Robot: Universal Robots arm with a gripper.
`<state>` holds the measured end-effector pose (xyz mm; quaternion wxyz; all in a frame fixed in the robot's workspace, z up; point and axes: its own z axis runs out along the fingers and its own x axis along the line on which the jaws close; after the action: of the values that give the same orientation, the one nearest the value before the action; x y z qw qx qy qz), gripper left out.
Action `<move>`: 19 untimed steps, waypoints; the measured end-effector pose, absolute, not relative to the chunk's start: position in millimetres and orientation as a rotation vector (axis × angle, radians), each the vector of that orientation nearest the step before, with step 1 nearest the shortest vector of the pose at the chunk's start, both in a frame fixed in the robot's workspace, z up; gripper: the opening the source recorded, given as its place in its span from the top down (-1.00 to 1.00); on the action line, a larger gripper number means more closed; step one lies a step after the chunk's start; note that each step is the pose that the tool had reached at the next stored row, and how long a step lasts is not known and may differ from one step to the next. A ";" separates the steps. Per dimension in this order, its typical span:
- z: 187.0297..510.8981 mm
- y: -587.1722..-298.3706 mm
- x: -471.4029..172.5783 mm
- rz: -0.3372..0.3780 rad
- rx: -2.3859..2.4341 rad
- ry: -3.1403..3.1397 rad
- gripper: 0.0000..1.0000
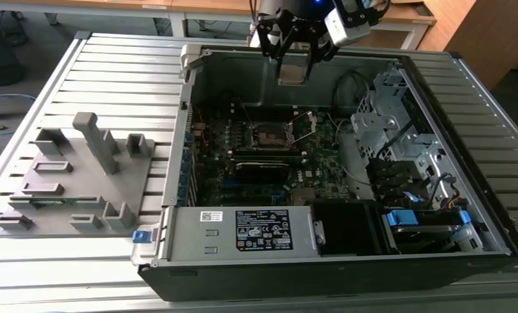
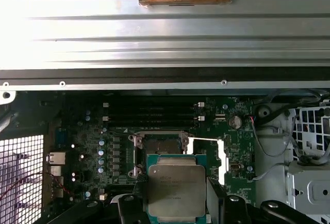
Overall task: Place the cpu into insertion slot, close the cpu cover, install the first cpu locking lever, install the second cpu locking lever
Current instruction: 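Place the cpu into insertion slot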
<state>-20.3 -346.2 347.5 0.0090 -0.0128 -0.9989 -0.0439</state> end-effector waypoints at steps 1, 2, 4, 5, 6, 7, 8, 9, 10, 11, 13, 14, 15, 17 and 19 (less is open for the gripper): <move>347.1 -346.1 -20.3 -0.137 -0.040 -3.120 -0.07; 347.1 -346.2 -20.3 -0.137 -0.040 -3.120 -0.07; 346.4 -346.2 -20.3 -0.137 -0.040 -3.120 -0.07; 345.9 -346.2 -20.3 -0.137 -0.040 -3.120 -0.07; 345.9 -346.2 -20.3 -0.137 -0.040 -3.120 -0.07; 345.8 -346.2 -20.3 -0.137 -0.040 -3.120 -0.07; 345.8 -346.2 -20.3 -0.137 -0.040 -3.120 -0.07; 345.8 -346.2 -20.3 -0.137 -0.040 -3.120 -0.07; 345.7 -346.2 -20.3 -0.137 -0.040 -3.120 -0.07; 345.6 -346.2 -20.3 -0.137 -0.040 -3.120 -0.07; 345.0 -346.2 -20.3 -0.137 -0.040 -3.120 -0.07; 344.6 -346.2 -20.4 -0.137 -0.040 -3.121 -0.07; 343.9 -346.2 -20.4 -0.137 -0.040 -3.121 -0.07; 341.8 -346.2 -20.6 -0.137 -0.040 -3.123 -0.07; 339.8 -346.2 -20.7 -0.137 -0.040 -3.123 -0.07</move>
<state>-20.7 -346.2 339.8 0.0075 -0.0127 -0.9989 -0.0439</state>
